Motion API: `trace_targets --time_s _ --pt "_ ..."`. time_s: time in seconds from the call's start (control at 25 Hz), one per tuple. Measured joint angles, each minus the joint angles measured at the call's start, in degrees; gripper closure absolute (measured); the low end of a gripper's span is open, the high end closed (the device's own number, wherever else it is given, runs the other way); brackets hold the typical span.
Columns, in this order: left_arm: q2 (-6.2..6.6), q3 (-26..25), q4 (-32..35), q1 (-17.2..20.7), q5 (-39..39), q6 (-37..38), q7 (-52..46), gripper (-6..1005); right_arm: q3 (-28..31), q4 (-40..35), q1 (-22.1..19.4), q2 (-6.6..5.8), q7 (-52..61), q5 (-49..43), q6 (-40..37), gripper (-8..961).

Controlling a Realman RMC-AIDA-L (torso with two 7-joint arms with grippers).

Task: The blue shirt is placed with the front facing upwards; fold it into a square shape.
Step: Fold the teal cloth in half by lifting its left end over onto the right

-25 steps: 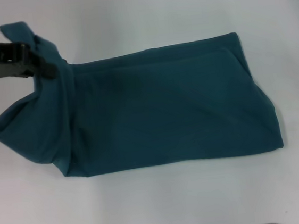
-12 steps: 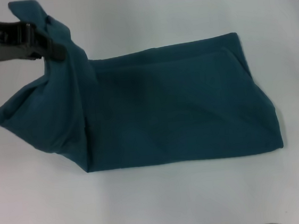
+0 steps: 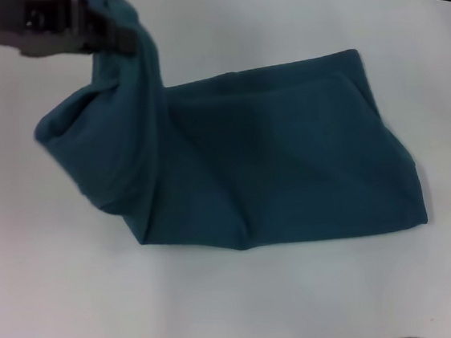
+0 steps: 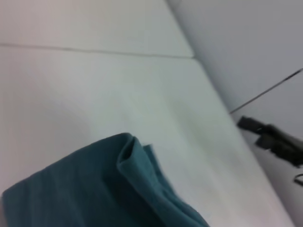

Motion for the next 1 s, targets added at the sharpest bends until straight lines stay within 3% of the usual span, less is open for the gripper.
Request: trace_targets --time_s 0.4,1.0 --pt "-0.34 2.5 0.5 -0.3 -5.8 -2.5 0.1 964 -0.8 0.0 0.5 -0.32 0.9 0.1 0.0 269" --pt "-0.43 10.3 11.8 -0.2 -13.3 -13.3 4.7 964 -1.4 -0.5 0.5 -0.31 0.9 0.0 0.0 269"
